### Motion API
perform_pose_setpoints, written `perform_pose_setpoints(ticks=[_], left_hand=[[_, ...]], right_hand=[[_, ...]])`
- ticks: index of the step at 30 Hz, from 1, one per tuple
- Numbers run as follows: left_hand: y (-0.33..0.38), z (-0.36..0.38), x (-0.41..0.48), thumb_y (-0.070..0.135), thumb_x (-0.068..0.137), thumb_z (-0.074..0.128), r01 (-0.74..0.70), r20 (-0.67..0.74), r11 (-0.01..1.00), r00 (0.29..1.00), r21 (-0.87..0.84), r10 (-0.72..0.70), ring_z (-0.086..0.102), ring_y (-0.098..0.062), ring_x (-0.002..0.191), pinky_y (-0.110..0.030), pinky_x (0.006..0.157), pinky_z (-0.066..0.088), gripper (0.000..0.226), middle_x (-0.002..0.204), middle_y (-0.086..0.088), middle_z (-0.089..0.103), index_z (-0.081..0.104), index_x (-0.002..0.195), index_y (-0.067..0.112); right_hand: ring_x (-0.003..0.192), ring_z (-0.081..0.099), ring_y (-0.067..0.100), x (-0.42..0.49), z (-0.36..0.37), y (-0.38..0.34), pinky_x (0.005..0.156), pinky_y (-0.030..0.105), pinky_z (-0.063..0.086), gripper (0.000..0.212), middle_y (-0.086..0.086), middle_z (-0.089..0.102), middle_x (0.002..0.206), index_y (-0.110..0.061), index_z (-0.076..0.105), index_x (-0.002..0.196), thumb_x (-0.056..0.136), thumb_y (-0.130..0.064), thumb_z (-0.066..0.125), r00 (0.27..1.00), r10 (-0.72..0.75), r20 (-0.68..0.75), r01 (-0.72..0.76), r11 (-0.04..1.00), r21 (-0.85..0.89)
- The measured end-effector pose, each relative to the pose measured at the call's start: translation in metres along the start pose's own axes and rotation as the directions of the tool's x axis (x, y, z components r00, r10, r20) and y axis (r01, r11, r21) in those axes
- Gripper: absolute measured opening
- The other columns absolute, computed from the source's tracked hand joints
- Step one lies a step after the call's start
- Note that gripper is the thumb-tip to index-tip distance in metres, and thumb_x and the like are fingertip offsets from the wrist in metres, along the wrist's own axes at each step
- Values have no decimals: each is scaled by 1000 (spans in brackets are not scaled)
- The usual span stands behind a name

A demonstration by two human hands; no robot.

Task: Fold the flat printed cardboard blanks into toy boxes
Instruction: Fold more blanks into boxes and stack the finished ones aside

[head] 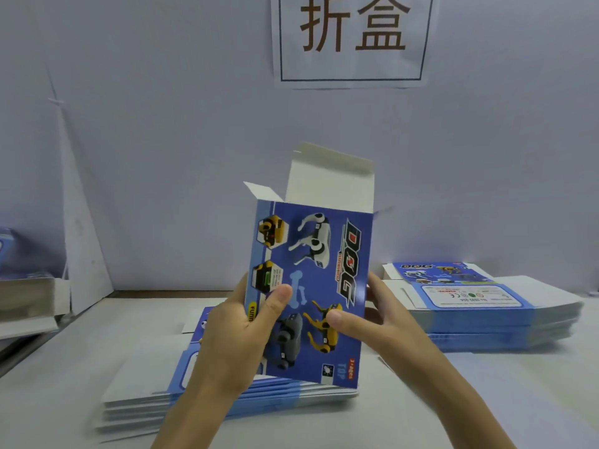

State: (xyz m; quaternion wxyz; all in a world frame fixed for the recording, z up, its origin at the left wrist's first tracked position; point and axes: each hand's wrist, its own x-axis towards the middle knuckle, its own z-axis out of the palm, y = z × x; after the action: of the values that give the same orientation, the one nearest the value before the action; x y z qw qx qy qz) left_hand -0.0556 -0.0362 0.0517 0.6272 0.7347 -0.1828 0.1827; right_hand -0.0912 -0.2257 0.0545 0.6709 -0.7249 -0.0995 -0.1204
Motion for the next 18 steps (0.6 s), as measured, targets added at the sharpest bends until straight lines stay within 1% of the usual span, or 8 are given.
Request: perform_pose_setpoints(ticks=[3,5,7,9,11,13,16,18], left_hand=[[-1,0,1,54,75,54,12,-20,998,1000,-57,-13,50,-6,43,-19,45,46,32,45,7,53,60,67,24],[-1,2,0,50,78,52,-2,-36,999,999,-39,0,40,-6,41,-19,45,40,34,42,7,44,58,54,26],[-2,2,1,52,77,50,-9,-31,999,999,-35,8,39,-7,41,-18,46,39,33,42,7,43,60,54,31],[-1,1,2,54,75,51,-2,-14,996,1000,-87,0,53,-9,47,-19,51,48,30,48,9,56,64,65,29],[2,0,1,58,72,53,-11,23,994,1000,-110,14,64,-14,59,-28,56,55,37,63,8,67,64,87,27],[1,-2,2,58,70,56,5,98,986,995,-168,12,69,-8,77,-21,62,55,45,83,11,73,62,103,29],[-1,-10,7,48,79,70,98,250,962,968,-255,-33,66,-7,102,-20,72,56,51,108,14,70,52,125,36],[-2,-17,9,46,77,65,151,327,956,943,-252,-63,64,-7,107,-20,71,56,60,117,13,67,46,134,40]], right_hand=[[100,65,1,1,2,-1,72,21,58,72,-24,66,105,-43,46,120,60,-53,84,1000,-20,-21,19,999,-29],[96,66,-1,1,4,-1,64,16,55,70,-25,67,100,-38,47,118,57,-53,78,999,2,-32,-2,1000,-12],[96,67,0,1,4,-1,62,16,54,74,-22,65,103,-39,46,120,55,-56,77,999,19,-32,-20,1000,-8],[98,67,4,0,3,-2,66,18,56,82,-20,60,111,-48,40,123,54,-65,82,999,41,-3,-41,998,-46],[93,68,3,0,3,-3,63,17,55,80,-17,59,115,-55,36,120,54,-55,80,994,87,61,-82,993,-81],[90,68,-1,-1,1,-3,60,16,54,76,-14,61,115,-52,40,117,53,-48,80,987,117,108,-109,991,-78],[96,71,16,1,-6,-3,70,30,59,83,-7,67,116,-43,47,126,52,-47,85,990,98,98,-100,995,13],[97,71,22,2,-9,-3,70,34,59,76,-5,70,114,-35,52,126,58,-43,84,993,80,91,-90,990,111]])
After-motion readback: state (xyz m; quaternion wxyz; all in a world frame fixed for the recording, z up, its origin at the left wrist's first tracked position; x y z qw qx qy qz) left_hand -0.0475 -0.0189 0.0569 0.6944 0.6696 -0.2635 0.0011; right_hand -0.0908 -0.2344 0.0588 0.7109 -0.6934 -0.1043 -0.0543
